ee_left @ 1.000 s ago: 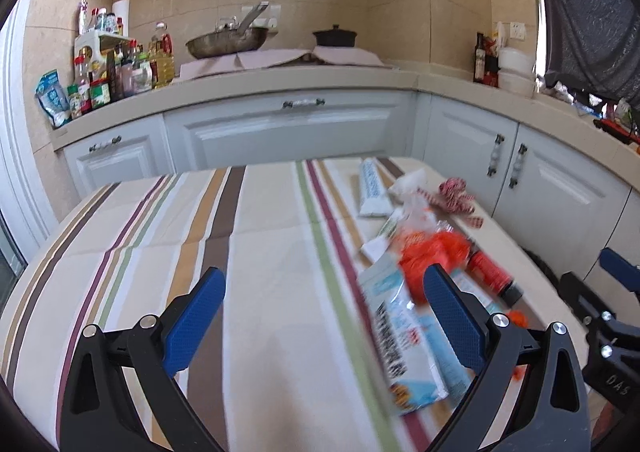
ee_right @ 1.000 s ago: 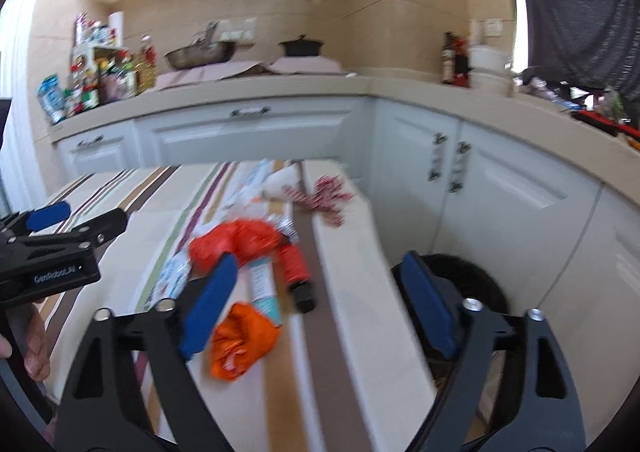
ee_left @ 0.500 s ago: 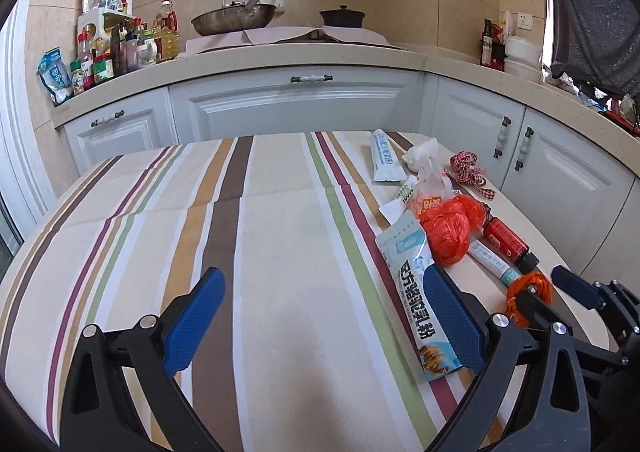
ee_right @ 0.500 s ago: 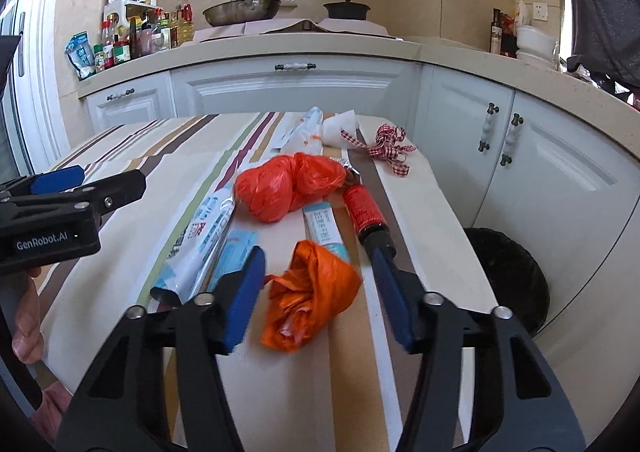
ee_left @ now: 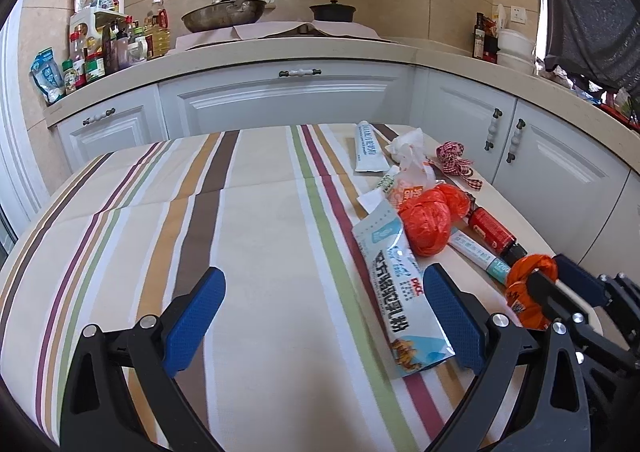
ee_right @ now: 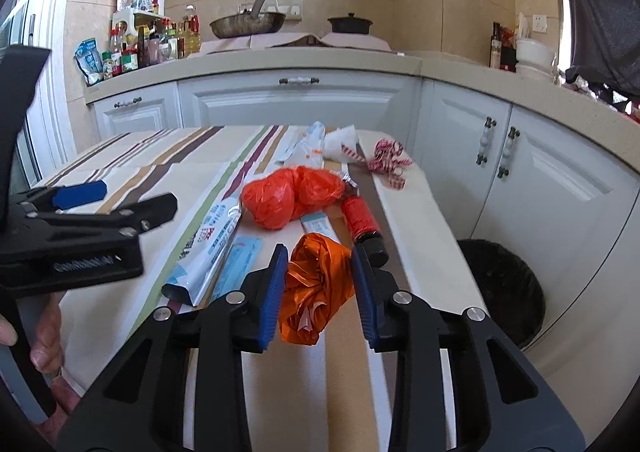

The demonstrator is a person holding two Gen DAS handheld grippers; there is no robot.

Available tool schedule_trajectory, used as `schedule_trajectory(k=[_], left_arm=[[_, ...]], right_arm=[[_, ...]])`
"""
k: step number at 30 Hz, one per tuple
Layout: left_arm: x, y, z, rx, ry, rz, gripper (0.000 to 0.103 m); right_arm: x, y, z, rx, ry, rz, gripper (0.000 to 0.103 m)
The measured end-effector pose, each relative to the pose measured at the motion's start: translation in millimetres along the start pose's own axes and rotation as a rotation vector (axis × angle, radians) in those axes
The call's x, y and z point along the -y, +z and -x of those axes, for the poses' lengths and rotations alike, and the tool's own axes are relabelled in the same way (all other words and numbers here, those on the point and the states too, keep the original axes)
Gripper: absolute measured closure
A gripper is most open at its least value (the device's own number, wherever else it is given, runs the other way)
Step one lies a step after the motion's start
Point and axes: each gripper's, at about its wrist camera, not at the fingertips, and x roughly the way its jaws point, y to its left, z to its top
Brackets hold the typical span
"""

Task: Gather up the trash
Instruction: 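Reach the right tool to the orange plastic bag and close on it, then grasp the white-and-blue snack packet with the left tool while the right tool holds the orange bag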

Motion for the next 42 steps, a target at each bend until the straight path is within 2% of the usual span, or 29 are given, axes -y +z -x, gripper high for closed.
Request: schedule_trajectory(k=[6,11,12,13,14,17,24,28,32,36,37,38,40,42], left_arm=[[17.2,-4.3,-8.2,-0.018,0.001,-0.024,0.007],[29.5,-4.6,-7.8,-0.004,0.013,-0.071,0.008],[31.6,-4.8,-8.9,-0.012,0.013,-0.082,0.01],[33.2,-5.3,-10.1,-0.021,0.014,-0.091,0.019],[34.5,-6.0,-13.1,-0.042,0.01,-0.099,0.034],[33.6,-7.6,-21.5,-0.096,-0.006,-0.092,0.036],[33.7,-6.2,-20.3,-0.101,-0.028,-0.078,0.036],[34.8,-8.6,-25.6,-0.144,-0.048,-0.075,0.036],[29.0,-11.8,-26.1,-0.168,-0.04,-0.067,0.045],[19.2,-10.3,-22.3,-0.165,-0.038,-0.037,0.045],[18.6,-9.7,-20.0,-0.155,-0.043,-0.035,0.047],[19.2,-9.4,-18.2,-0.148,-0.05,-0.038,0.055],[21.0,-10.1,-18.7,-0.153,-0.058,-0.05,0.063],[20.1,-12.3,-20.6,-0.163,-0.067,-0.046,0.064]], right_arm=[[14.6,2.3,10.9,0.034,-0.023,-0.027,0.071],[26.2,0.3,10.8,0.029,-0.03,-0.059,0.071],[27.9,-0.1,10.7,0.028,-0.03,-0.064,0.071],[28.7,-0.6,10.7,0.029,-0.029,-0.067,0.071],[29.1,-0.5,10.8,0.03,-0.028,-0.068,0.071],[28.3,-0.4,11.4,0.034,-0.025,-0.066,0.071],[27.5,-1.2,10.4,0.031,-0.023,-0.065,0.071],[25.9,-3.1,9.1,0.026,-0.019,-0.068,0.071],[25.6,-2.7,8.9,0.026,-0.015,-0.07,0.071],[25.9,-2.2,8.4,0.029,-0.009,-0.077,0.071],[26.0,-2.0,7.9,0.027,-0.004,-0.081,0.071],[25.5,-2.4,7.2,0.025,-0.002,-0.082,0.071],[25.0,-2.7,6.8,0.021,0.0,-0.08,0.071],[24.6,-2.5,8.0,0.023,0.0,-0.079,0.071]])
